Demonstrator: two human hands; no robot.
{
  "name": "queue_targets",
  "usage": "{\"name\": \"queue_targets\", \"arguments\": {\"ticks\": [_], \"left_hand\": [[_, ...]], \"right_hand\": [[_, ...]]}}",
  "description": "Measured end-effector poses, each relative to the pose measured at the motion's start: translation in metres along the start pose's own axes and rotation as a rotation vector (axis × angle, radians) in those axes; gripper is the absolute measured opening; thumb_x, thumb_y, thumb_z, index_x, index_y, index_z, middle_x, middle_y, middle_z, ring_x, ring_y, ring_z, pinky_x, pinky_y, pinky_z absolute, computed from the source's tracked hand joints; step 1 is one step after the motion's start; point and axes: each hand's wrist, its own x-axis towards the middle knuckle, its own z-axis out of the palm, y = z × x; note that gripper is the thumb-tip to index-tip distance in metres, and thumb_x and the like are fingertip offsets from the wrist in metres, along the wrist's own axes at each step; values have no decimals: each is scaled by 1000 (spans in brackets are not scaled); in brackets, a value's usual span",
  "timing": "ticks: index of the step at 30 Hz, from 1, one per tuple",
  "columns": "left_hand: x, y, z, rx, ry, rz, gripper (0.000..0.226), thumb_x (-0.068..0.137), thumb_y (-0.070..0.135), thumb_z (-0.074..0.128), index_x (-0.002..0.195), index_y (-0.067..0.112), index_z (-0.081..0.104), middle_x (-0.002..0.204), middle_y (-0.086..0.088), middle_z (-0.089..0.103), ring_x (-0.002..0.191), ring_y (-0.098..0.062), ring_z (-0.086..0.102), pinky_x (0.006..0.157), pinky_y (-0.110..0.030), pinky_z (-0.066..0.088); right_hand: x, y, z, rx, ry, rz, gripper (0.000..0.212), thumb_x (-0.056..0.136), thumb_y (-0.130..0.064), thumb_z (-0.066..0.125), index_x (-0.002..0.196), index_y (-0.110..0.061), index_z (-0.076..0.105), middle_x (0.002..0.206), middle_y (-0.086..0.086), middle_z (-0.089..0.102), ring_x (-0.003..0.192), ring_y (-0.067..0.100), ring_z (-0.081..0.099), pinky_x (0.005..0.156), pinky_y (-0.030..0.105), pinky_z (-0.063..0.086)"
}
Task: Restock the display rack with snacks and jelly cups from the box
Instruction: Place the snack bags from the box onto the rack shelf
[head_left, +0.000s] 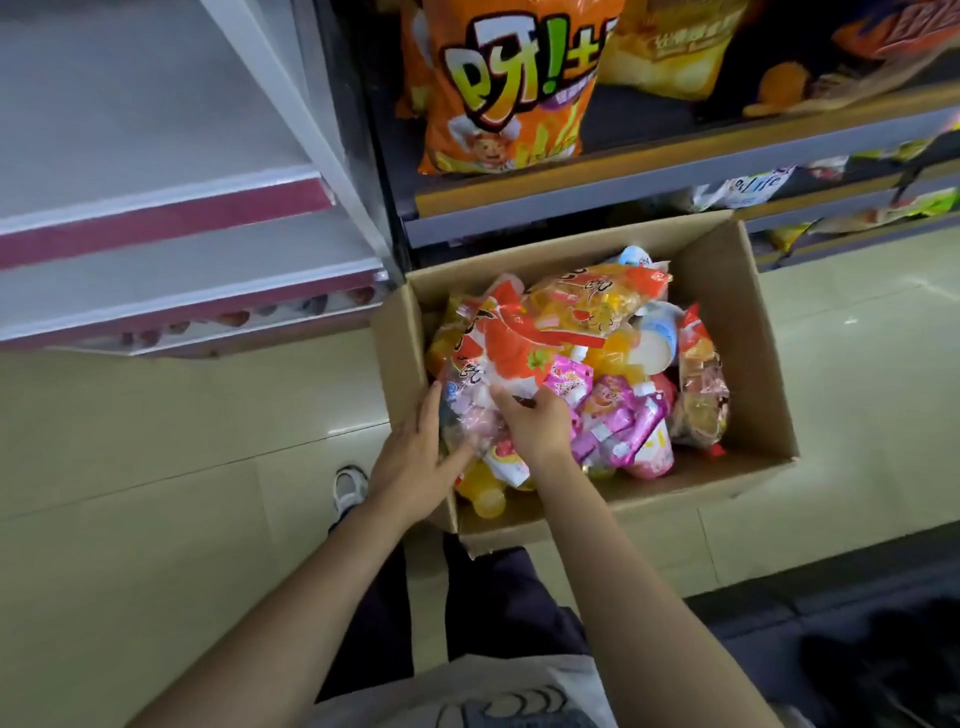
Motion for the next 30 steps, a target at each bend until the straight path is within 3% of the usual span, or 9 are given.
{"name": "queue_targets", "arguments": {"ticks": [6, 10, 12, 17, 20, 22, 24, 26, 30], "left_hand": [[-8, 9, -26, -114, -78, -7, 99, 78, 87, 35, 158, 35, 5, 165, 7, 14, 149, -18, 23, 118, -43, 28], [-14, 22, -55, -512, -42, -1, 89, 60, 89, 57, 138, 48, 41, 142, 17, 52, 130, -6, 49, 108, -38, 40], [-16, 18, -71, -733, -26, -9, 90, 47, 83, 74, 122, 39, 53, 120, 19, 65, 112, -4, 61, 104, -37, 47], [-37, -22, -108, -1082, -209, -18, 102, 41, 61, 93, 126, 17, 57, 122, -11, 69, 113, -31, 65, 101, -49, 49], [-50, -48, -132, -1103, -170, -62, 92, 40, 58, 94, 116, 14, 65, 111, -13, 73, 102, -34, 69, 90, -47, 51], [-56, -66, -150, -1127, -65, -121, 84, 48, 52, 92, 116, 9, 65, 111, -15, 73, 102, -33, 70, 91, -44, 53], [-64, -85, -170, -1179, 42, -176, 70, 60, 42, 90, 114, 6, 64, 110, -18, 72, 90, -28, 73, 78, -40, 59], [-73, -108, -193, -1157, 153, -225, 61, 63, 42, 89, 108, 13, 61, 102, -11, 72, 73, -18, 72, 62, -31, 56], [-91, -163, -241, -1004, 41, -224, 79, 64, 53, 81, 132, 36, 44, 122, 4, 63, 104, -15, 62, 84, -41, 50]], "right_hand": [[-26, -2, -23, 367, -164, -125, 16, 96, -9, 62, 110, -11, 68, 104, 6, 75, 94, 22, 72, 75, 27, 59], [-52, -19, -45, 443, -390, -260, 25, 97, 2, 55, 121, 4, 60, 115, 17, 70, 104, 22, 68, 87, 32, 55], [-65, -37, -48, 453, -429, -278, 23, 98, 1, 53, 120, 8, 56, 115, 19, 69, 105, 17, 68, 88, 29, 55], [-98, -82, -19, 493, -477, -276, 21, 99, -4, 52, 117, -1, 62, 105, 12, 73, 94, 24, 70, 78, 33, 59], [-114, -98, 18, 408, -369, -269, 12, 96, -17, 63, 99, -6, 68, 89, 10, 75, 79, 23, 68, 70, 32, 58], [-123, -104, 45, 328, -364, -266, 23, 90, -31, 71, 103, -12, 68, 93, 13, 74, 79, 26, 69, 73, 41, 59], [-135, -110, 76, 266, -458, -275, 30, 89, -34, 72, 116, -23, 63, 98, 2, 74, 79, 19, 71, 66, 35, 59], [-143, -117, 106, 114, -530, -306, 57, 80, -45, 78, 130, -35, 52, 116, -13, 70, 101, 8, 69, 83, 30, 57], [-156, -136, 168, -54, -579, -320, 89, 60, -59, 87, 136, -38, 46, 125, -17, 64, 114, 6, 63, 99, 40, 53]]}}
